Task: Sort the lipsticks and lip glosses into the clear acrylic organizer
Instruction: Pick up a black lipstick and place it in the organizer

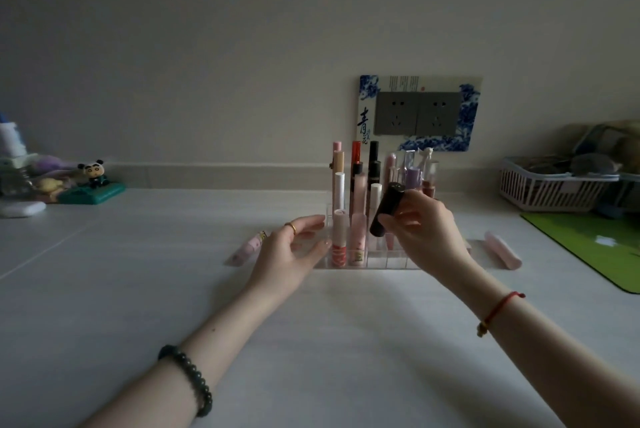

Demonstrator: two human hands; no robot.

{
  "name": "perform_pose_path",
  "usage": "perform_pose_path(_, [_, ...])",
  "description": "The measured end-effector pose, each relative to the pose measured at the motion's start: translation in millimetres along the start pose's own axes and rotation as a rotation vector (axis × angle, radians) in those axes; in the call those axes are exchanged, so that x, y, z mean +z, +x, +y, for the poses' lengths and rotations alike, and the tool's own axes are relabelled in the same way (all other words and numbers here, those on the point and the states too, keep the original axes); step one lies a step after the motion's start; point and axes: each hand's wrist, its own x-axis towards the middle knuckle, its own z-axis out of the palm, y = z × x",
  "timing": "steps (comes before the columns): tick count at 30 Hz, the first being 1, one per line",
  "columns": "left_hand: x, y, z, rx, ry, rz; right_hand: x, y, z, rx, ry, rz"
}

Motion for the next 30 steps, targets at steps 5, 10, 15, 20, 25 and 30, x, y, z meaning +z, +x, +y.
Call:
perform_pose_path(5, [5, -4, -9, -0.034, 0.142, -0.060, 7, -3, 13, -0.015, -0.074, 0.022])
perform_pose_path(10, [6, -6, -6, -0.020, 0.191, -0.088, 12, -6, 20, -0.020, -0.108, 0.002])
perform_pose_path(15, [6, -5, -6, -0.009, 0.221, -0.086, 16, -8, 23, -0.024, -0.187, -0.015])
perform_pose_path(20, [6, -5, -8, -0.016, 0.241, -0.077, 18, -8, 26, -0.007, -0.308, 0.025])
perform_pose_path(25, [6, -4, -10, -0.026, 0.236, -0.078, 19, -7, 29, 0.006, -0.324, 0.016])
perform_pose_path(30, [3, -4, -12, -0.019, 0.240, -0.062, 19, -7, 30, -0.010, -0.330, 0.017])
